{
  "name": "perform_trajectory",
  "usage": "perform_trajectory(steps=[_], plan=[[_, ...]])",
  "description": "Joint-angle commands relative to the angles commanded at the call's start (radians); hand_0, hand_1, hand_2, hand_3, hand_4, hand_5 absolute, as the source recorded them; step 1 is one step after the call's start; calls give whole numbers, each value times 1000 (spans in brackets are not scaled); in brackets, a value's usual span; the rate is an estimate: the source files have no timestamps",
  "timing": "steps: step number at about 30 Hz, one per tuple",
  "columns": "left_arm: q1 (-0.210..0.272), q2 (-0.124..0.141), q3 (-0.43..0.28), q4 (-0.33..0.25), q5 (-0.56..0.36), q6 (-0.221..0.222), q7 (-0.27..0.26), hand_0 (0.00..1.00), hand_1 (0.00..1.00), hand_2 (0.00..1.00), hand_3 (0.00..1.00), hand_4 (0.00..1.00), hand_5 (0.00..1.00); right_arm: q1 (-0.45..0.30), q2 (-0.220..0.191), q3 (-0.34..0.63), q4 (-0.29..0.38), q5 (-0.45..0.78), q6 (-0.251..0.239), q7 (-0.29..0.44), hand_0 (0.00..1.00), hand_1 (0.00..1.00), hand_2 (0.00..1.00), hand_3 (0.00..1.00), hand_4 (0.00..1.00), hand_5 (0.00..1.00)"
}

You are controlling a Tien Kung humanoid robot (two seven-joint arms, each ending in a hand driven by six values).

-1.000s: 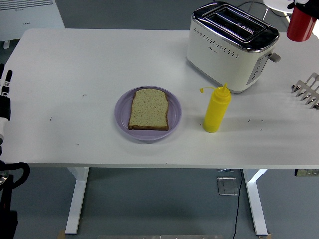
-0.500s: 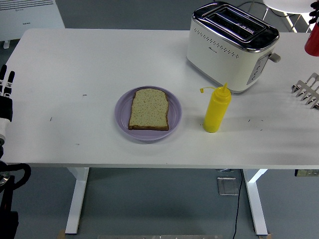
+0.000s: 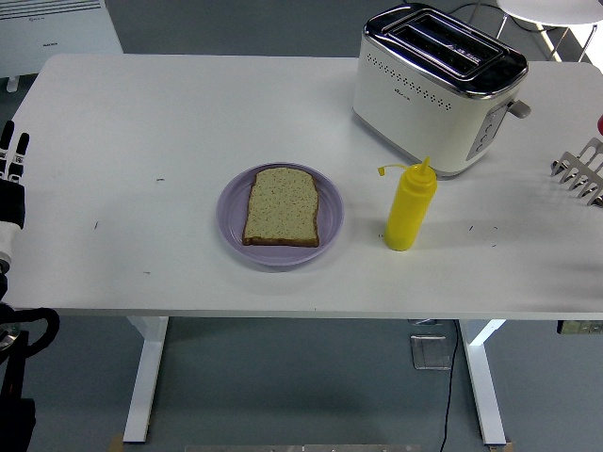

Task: Pick up the cup,pour liquid into bread,place the cup on the desk

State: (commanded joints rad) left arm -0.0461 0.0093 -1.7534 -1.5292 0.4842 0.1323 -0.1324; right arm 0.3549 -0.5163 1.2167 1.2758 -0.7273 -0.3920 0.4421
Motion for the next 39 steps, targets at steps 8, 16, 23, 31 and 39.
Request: perform_trajectory(steps=[8, 16, 23, 31, 39], plan=[[-1, 0, 1, 1, 0, 0, 0, 808, 791, 837, 824, 489, 998, -42, 41, -12, -78, -15, -32, 69, 427, 412, 467, 539, 328, 59], [-1, 0, 3, 1, 0, 0, 0, 808, 791, 838, 824, 486, 998, -71, 71, -18, -118, -4, -50, 128, 440, 411, 466, 539, 335, 61], [-2, -1, 5, 3, 0, 1, -1, 808, 791, 837, 824, 487, 998, -93, 108, -31, -164, 29, -89, 201, 424, 414, 468, 537, 333, 63], [-2, 0, 6, 2, 0, 0, -1, 807, 791, 838, 824, 487, 998, -112, 154, -35, -213, 57, -106, 203, 420, 418, 469, 538, 333, 66], [-1, 0, 7, 2, 0, 0, -1, 807, 789, 838, 820, 487, 998, -123, 181, -41, -252, 83, -112, 203, 422, 418, 468, 539, 329, 76]])
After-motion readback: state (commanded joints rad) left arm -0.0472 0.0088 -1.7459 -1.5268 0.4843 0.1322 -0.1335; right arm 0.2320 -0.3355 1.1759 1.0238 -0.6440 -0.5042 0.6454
